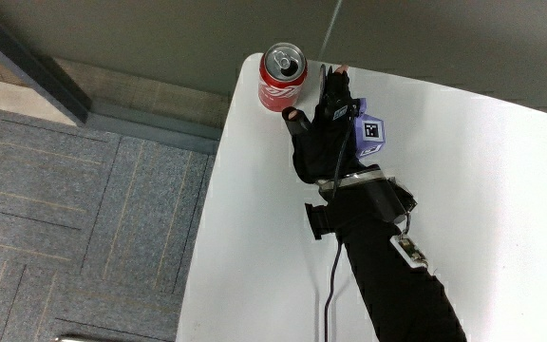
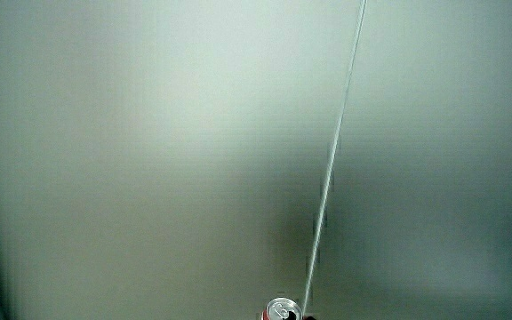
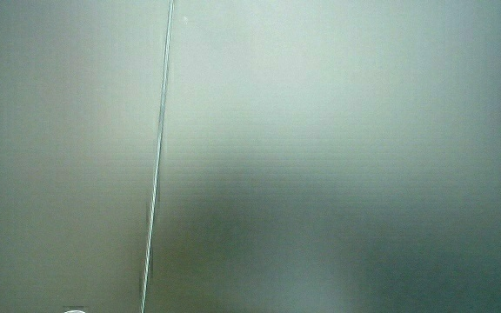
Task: Place coca cola
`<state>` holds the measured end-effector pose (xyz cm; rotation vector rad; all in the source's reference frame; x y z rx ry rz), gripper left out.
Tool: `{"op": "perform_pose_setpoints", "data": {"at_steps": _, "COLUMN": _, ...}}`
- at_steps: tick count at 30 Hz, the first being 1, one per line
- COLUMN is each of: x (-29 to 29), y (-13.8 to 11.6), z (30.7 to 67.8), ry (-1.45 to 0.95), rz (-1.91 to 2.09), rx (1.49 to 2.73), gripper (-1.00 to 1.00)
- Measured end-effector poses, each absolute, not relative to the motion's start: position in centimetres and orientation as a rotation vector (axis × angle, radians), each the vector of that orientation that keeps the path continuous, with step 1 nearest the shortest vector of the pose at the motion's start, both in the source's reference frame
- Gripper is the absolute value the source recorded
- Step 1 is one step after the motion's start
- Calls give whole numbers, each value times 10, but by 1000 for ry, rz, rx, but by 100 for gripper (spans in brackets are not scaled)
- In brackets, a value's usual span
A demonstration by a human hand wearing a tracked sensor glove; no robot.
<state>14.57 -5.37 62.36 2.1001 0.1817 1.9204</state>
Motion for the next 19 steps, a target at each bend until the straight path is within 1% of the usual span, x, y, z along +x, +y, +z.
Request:
{"op": "perform_pose_setpoints", "data": {"at_steps": 4, "x": 149, "y": -47, "z": 622, "ry": 113, "rz": 1751, "rx": 2252, "gripper": -100}}
{"op": "perform_pose_setpoints", "data": {"at_steps": 5, "x": 146, "y": -44, "z": 611, "ry": 145, "rz": 1718, "rx": 2217, "gripper": -100}}
{"op": "perform_pose_setpoints", "data": {"at_steps": 6, "x": 148, "y": -43, "z": 613, "ry": 126, "rz": 1699, "rx": 2232, "gripper": -100}}
{"op": "perform_pose_setpoints", "data": {"at_steps": 7, "x": 150, "y": -41, "z": 614, "ry": 135, "rz": 1593, "rx": 2271, "gripper": -100}}
{"op": "perform_pose_setpoints", "data": {"at_steps": 8, "x": 150, "y": -38, "z": 608, "ry": 139, "rz": 1586, "rx": 2253, "gripper": -100}}
{"op": "perform_pose_setpoints", "data": {"at_steps": 9, "x": 152, "y": -38, "z": 611, "ry": 101, "rz": 1550, "rx": 2284, "gripper": -100}}
{"op": "perform_pose_setpoints", "data": {"at_steps": 10, "x": 155, "y": -37, "z": 614, "ry": 101, "rz": 1565, "rx": 2261, "gripper": -100}}
{"op": "perform_pose_setpoints", "data": {"at_steps": 13, "x": 166, "y": -35, "z": 626, "ry": 23, "rz": 1467, "rx": 2349, "gripper": -100}}
{"op": "perform_pose_setpoints", "data": {"at_steps": 14, "x": 167, "y": -34, "z": 615, "ry": 72, "rz": 1367, "rx": 2351, "gripper": -100}}
{"op": "perform_pose_setpoints", "data": {"at_steps": 15, "x": 170, "y": -33, "z": 617, "ry": 34, "rz": 1313, "rx": 2376, "gripper": -100}}
{"op": "perform_pose_setpoints", "data": {"at_steps": 16, "x": 171, "y": -32, "z": 612, "ry": 62, "rz": 1276, "rx": 2374, "gripper": -100}}
{"op": "perform_pose_setpoints", "data": {"at_steps": 17, "x": 174, "y": -32, "z": 613, "ry": 20, "rz": 1223, "rx": 2412, "gripper": -100}}
{"op": "perform_pose_setpoints", "data": {"at_steps": 18, "x": 176, "y": -33, "z": 611, "ry": -5, "rz": 1165, "rx": 2416, "gripper": -100}}
{"op": "perform_pose_setpoints", "data": {"at_steps": 19, "x": 181, "y": -34, "z": 619, "ry": -94, "rz": 1127, "rx": 2483, "gripper": -100}}
